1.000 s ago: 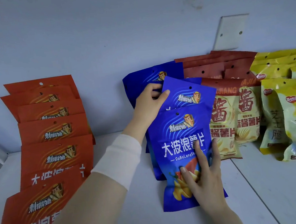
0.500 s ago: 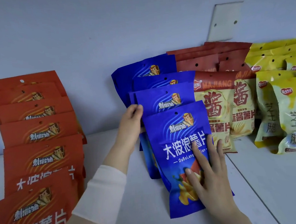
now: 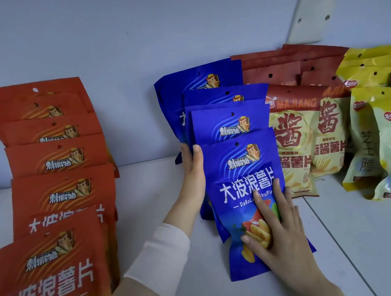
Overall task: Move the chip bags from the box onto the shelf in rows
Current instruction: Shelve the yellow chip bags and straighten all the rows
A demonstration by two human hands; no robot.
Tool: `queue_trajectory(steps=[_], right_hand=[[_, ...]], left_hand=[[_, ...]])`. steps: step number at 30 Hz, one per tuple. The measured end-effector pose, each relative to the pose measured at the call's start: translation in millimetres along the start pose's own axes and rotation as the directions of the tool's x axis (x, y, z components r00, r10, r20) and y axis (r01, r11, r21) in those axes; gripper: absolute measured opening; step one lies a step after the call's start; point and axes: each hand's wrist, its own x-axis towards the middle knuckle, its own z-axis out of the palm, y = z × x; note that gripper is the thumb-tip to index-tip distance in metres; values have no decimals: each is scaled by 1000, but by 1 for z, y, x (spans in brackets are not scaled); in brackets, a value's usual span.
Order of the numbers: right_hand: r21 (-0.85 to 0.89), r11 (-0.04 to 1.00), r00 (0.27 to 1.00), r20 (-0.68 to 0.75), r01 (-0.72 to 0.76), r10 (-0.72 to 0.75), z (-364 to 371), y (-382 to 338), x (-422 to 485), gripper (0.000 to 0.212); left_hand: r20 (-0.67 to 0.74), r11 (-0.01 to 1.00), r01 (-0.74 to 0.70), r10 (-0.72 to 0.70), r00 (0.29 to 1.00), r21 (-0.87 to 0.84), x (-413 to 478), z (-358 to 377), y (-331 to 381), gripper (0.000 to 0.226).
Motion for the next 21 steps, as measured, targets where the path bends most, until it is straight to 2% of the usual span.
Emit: queue_trajectory(steps=[4,8,12,16,19,21], right_hand=[[3,1000,1000,-9,-8,8,-3,1,-5,76],[-15,1000,1000,-1,-11,11,-4,3,-1,72],[-20,1000,1000,-1,-15,15,-5,3,-1,75],[-27,1000,1000,-18,9,-10,-7,0,-8,76],[-29,1000,1000,-16,7,-8,-4,-1,-9,74],[-23,1000,1000,-15,-3,2,-2,0,-8,74]], left_hand=[[-2,990,88,-88,996,-111,-4,-5,-26,100],[-24,985,173,-174,984,-21,7,-5,-48,97],[-28,987,162,-163,986,-16,21,-11,-56,96],[-149,989,143,-147,978,-36,43,-28,-41,106],[-88,988,133,-140,986,-81,58,-26,-20,101],[-57,987,153,-155,986,-40,79,-28,-26,97]])
